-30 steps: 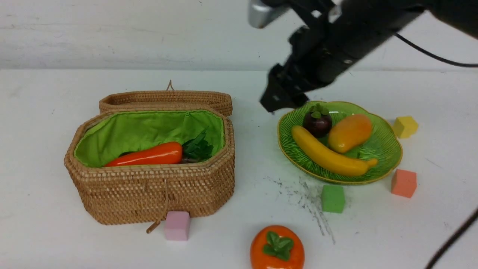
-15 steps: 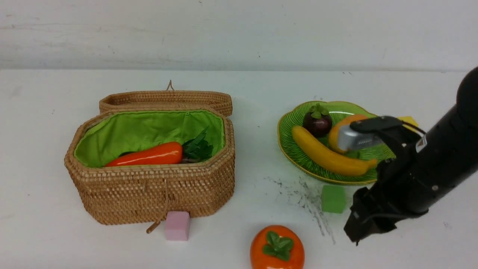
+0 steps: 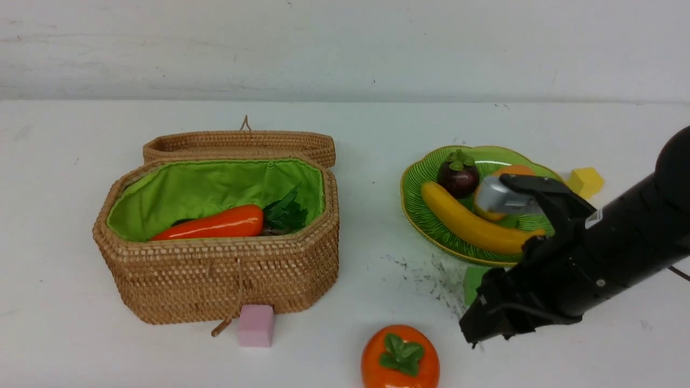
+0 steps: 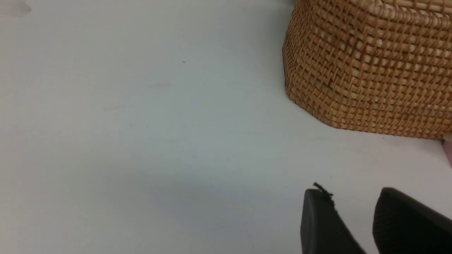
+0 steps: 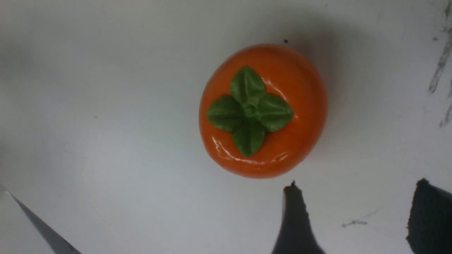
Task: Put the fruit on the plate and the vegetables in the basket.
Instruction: Grab a tomato with your right arm and place it on the plate on the right.
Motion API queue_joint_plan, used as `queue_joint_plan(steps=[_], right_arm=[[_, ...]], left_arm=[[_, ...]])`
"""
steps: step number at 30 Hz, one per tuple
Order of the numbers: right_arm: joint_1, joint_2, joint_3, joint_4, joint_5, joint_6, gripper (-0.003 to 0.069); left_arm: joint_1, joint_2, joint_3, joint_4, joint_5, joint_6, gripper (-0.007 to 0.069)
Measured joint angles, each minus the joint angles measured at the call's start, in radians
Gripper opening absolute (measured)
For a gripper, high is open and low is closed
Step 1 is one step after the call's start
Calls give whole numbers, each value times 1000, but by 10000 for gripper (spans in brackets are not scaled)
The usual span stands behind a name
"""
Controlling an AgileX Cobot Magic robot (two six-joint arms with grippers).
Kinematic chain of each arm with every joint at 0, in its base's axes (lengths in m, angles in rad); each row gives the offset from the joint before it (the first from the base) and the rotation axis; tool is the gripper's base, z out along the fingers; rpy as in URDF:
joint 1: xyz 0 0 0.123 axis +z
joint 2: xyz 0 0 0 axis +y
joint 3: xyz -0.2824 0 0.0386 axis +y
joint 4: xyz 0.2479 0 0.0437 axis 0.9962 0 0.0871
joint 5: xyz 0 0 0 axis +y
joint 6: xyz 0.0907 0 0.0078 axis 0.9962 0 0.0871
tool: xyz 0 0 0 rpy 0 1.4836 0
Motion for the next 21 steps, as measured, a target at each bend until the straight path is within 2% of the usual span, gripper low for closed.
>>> queue_joint_plan(steps=[14, 21], right_arm=[[0, -2, 93, 16, -52, -37, 435], [0, -2, 142, 93, -17, -101, 435]], left_arm=[[0, 0, 0, 0, 0, 0, 235], [0, 0, 0, 0, 0, 0, 238]])
